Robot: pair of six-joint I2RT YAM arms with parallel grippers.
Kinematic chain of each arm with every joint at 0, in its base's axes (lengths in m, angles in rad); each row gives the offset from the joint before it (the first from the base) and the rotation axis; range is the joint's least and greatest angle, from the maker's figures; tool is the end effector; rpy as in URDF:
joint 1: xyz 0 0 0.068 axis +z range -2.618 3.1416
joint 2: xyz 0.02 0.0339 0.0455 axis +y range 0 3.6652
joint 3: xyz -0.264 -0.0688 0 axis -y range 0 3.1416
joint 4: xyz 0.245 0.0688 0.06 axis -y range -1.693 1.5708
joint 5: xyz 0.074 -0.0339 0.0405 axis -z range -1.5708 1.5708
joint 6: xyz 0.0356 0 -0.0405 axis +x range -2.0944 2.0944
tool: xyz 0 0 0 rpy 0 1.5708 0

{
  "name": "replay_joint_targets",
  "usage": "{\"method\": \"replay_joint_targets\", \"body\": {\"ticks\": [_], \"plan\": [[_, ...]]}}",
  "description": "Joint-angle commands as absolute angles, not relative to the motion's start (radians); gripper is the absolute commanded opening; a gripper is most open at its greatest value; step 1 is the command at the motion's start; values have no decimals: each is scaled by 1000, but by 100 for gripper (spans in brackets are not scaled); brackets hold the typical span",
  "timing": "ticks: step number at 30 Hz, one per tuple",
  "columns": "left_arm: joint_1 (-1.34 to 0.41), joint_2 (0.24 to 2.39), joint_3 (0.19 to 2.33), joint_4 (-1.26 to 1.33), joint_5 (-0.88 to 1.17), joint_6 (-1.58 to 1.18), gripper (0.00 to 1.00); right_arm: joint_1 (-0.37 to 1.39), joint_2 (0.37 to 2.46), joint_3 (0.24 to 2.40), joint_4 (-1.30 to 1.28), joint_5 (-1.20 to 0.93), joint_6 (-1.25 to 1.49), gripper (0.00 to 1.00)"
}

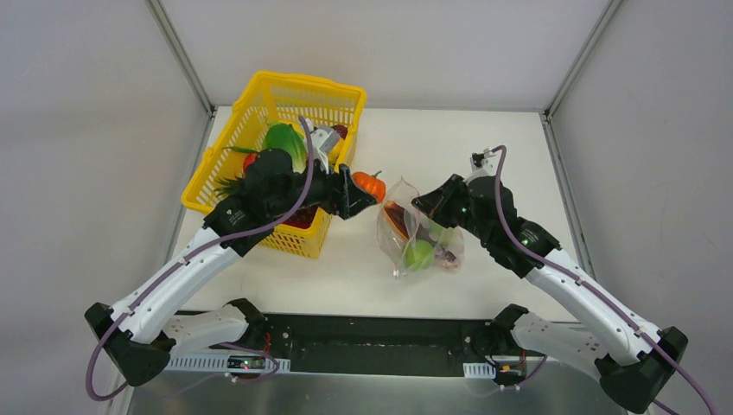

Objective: Place the food in the zip-top bag and seal the zipper

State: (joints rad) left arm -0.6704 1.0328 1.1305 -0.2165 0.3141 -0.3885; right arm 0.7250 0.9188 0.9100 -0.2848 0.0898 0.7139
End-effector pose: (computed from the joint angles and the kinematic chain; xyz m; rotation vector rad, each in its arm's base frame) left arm 0.1732 -0.1514 0.4110 0.4981 1.7282 -1.0419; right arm 0.1594 0.1369 0.3495 0.0546 1.9645 0.8945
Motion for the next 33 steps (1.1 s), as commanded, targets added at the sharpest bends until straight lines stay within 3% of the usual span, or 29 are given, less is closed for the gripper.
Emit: {"method": "replay_joint_targets", "body": {"ticks": [1, 10, 25, 33], "plan": [[-765, 1011, 1067, -105, 346, -405, 31, 723, 892, 939, -241, 82, 723, 4], [-897, 1103, 1015, -34, 283, -329, 34, 723, 885, 939, -222, 41, 736, 4], [-947, 1247, 1102, -198, 60, -260, 40, 723, 845, 946, -210, -8, 762, 4], [-993, 1312, 1184, -282, 110, -206, 58, 723, 849, 934, -192, -27, 776, 4]]}}
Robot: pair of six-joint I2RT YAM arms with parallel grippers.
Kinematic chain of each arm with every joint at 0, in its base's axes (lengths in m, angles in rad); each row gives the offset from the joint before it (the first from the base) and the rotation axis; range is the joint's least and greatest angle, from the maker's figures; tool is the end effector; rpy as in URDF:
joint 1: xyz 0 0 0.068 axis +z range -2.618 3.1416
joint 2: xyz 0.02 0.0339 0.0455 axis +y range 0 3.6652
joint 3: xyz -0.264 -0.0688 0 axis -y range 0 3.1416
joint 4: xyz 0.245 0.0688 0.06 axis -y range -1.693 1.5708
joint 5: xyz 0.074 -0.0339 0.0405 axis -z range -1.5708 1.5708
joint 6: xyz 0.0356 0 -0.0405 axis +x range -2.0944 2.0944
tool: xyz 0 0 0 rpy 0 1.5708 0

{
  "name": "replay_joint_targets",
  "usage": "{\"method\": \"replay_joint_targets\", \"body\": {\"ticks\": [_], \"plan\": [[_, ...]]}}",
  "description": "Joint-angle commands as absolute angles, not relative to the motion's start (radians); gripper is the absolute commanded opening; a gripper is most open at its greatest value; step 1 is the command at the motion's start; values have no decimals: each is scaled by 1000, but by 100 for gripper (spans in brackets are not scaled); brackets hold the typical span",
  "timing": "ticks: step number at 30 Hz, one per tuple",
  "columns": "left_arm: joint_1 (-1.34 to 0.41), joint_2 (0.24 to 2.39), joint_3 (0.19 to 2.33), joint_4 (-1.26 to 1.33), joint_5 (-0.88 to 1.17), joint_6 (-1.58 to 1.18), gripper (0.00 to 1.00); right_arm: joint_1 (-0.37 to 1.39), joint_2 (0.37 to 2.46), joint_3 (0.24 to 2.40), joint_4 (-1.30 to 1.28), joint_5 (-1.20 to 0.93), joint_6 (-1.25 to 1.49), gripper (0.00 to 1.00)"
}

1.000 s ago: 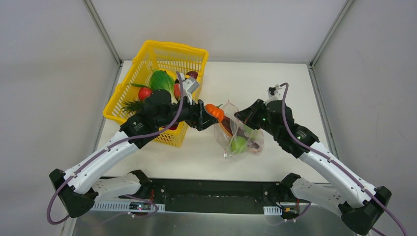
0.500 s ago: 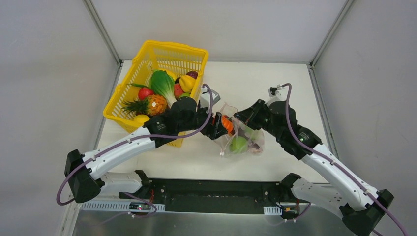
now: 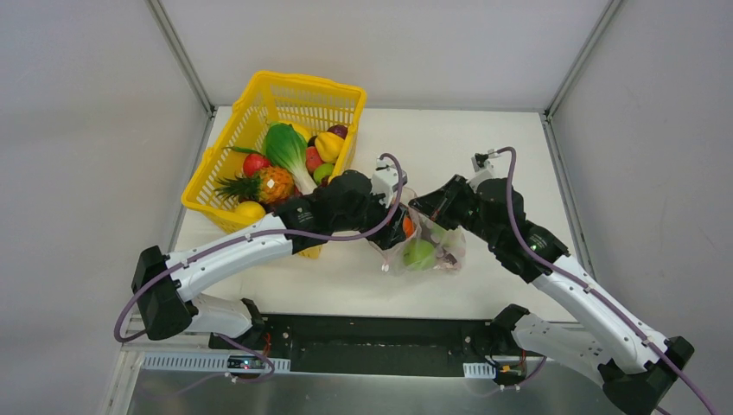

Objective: Place the food in the zip-top bag and seal the zipper

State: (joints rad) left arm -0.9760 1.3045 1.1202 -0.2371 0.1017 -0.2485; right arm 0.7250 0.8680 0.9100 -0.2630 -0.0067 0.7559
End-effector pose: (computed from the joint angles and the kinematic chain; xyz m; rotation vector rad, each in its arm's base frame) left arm 0.1664 -0.2523 0.3375 0.8124 1.9392 -0.8696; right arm 0.1485 0.1319 0.3612 0.0245 1.9222 1.0426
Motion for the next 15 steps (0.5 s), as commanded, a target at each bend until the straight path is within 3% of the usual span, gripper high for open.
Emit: {"method": "replay_joint_targets", "body": {"ticks": [1, 6, 15], "plan": [[-993, 1310, 1188, -284, 103, -205, 59, 723, 847, 932, -193, -24, 776, 5], [-994, 1259, 1195, -308, 50, -214, 74, 723, 823, 925, -205, 39, 778, 5], [-993, 1228, 1197, -343, 58, -225, 84, 724, 804, 900, -200, 48, 788, 5]]}}
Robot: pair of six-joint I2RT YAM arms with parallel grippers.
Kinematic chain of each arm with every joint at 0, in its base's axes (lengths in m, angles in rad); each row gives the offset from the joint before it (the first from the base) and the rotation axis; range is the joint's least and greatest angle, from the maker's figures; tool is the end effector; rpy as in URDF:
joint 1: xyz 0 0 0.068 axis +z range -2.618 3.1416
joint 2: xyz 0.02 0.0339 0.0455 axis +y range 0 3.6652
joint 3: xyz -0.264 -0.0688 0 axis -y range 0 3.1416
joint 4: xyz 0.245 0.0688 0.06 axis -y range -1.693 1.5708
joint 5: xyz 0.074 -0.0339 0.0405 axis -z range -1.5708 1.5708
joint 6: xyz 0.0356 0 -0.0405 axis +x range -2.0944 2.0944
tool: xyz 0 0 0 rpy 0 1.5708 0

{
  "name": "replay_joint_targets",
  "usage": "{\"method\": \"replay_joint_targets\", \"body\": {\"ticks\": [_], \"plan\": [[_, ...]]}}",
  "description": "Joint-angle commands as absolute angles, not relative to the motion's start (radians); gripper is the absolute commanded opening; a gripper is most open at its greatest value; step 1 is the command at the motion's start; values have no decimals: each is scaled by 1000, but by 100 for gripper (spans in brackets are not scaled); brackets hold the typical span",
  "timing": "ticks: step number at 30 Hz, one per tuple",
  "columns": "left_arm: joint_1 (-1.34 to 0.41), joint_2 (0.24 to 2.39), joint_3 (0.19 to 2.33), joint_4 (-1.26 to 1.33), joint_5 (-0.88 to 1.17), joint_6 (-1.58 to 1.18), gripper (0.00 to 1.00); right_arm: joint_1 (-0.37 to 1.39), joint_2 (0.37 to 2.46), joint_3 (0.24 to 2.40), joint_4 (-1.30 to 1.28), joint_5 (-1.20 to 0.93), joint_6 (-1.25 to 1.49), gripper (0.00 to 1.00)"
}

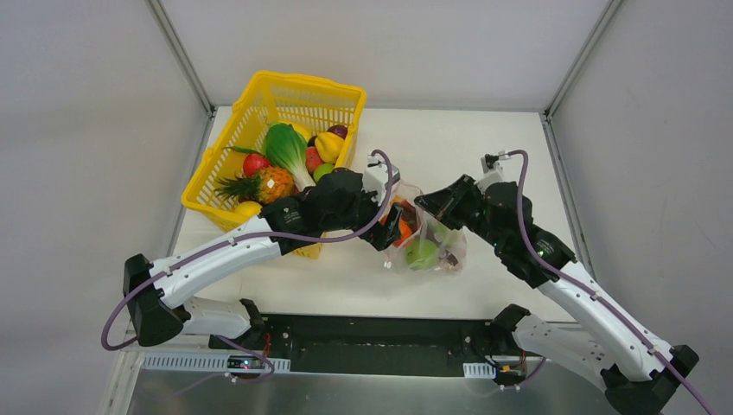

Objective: Place the food in the zip-top bag and seal the zipper

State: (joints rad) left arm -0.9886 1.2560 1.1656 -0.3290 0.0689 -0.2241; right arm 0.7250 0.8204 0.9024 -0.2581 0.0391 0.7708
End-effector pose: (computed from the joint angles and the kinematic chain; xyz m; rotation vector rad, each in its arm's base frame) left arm 0.1561 -0.2417 0.3576 0.8234 1.9227 -0.8326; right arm 0.1410 0.1230 0.3673 0.0734 1.8679 1.0381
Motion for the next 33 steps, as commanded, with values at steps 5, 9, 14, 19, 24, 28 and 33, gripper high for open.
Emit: {"method": "replay_joint_targets", "body": {"ticks": [5, 9, 14, 19, 24, 28, 33], "plan": [[-994, 1230, 1206, -337, 68, -232, 84, 723, 798, 895, -196, 42, 791, 5], [-992, 1204, 1209, -346, 44, -234, 83, 723, 798, 891, -191, 42, 791, 5], [-993, 1102, 1182, -350, -38, -224, 82, 723, 800, 866, -139, -50, 743, 5], [-984, 978, 1136, -403, -278, -199, 90, 723, 788, 819, -111, -85, 715, 5], [-899, 889, 1096, -462, -335, -234, 94, 724, 797, 818, -125, -82, 715, 5], [-827, 821, 1048, -491, -387, -285, 99, 723, 810, 816, -124, -85, 728, 5], [-720, 768, 1013, -557, -374, -321, 99, 724, 831, 820, -124, -107, 747, 4]]}}
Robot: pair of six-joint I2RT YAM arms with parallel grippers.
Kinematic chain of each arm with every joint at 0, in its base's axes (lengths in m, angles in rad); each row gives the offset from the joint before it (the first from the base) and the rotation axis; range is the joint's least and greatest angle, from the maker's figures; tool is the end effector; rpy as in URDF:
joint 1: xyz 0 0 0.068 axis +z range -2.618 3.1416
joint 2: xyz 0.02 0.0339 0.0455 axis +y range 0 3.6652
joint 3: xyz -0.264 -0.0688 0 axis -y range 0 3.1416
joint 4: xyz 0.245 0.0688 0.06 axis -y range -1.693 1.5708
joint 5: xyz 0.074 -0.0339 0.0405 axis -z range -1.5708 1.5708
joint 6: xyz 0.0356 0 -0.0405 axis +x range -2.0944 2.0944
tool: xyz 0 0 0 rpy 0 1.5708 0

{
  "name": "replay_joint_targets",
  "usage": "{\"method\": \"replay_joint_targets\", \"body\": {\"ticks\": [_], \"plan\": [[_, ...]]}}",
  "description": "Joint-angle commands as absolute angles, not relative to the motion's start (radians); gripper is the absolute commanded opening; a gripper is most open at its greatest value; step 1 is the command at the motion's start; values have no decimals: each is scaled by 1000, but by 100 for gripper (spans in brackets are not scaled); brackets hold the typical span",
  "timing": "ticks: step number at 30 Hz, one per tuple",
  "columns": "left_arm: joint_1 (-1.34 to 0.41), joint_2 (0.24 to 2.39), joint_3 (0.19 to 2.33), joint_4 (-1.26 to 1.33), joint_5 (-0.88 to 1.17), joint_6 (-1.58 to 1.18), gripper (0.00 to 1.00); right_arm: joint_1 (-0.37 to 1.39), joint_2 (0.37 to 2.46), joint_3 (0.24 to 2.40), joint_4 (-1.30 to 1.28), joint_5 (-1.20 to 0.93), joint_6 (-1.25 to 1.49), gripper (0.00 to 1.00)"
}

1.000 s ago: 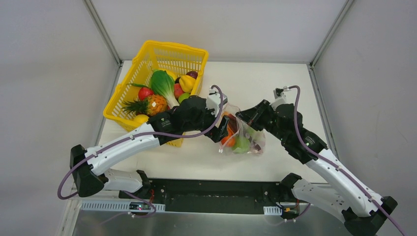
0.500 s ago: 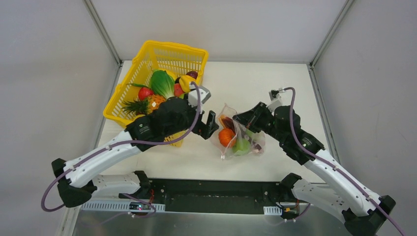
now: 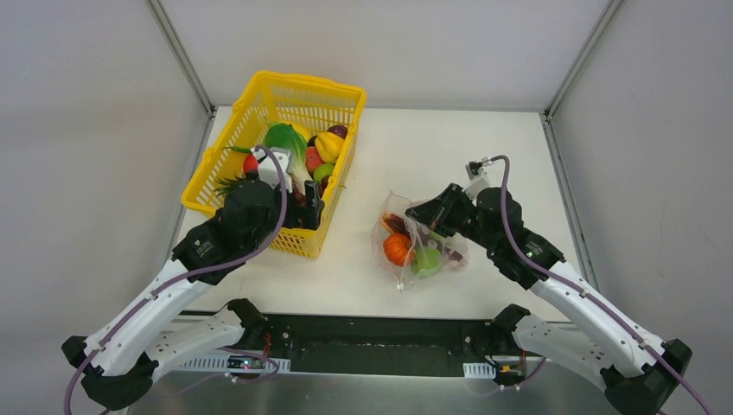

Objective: Place the food in the zip-top bag and seal the zipper

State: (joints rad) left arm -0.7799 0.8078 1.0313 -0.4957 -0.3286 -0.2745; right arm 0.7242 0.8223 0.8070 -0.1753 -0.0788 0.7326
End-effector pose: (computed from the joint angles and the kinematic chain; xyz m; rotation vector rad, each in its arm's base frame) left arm 0.1267 -0.1092 0.3882 0.2353 1.8354 -0.4381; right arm 0.1433 0.1305 0.3424 -0.0539 1.9017 1.1008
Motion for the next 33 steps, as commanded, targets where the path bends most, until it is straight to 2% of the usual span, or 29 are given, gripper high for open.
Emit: {"method": "replay_joint_targets", "body": {"ticks": [1, 9, 19, 25, 33], "plan": [[-697, 764, 1011, -573, -377, -324, 99, 723, 831, 814, -118, -107, 752, 4], [-565, 786, 1032, -681, -340, -331, 99, 724, 838, 804, -100, -103, 755, 4], [-408, 941, 1098, -726, -139, -298, 99, 725, 861, 822, -109, -102, 724, 4], [-360, 1062, 1132, -724, -19, -272, 99, 724, 840, 814, -121, -81, 709, 5], [-357, 1252, 1191, -764, -31, -253, 99, 724, 869, 817, -120, -90, 708, 5]]}}
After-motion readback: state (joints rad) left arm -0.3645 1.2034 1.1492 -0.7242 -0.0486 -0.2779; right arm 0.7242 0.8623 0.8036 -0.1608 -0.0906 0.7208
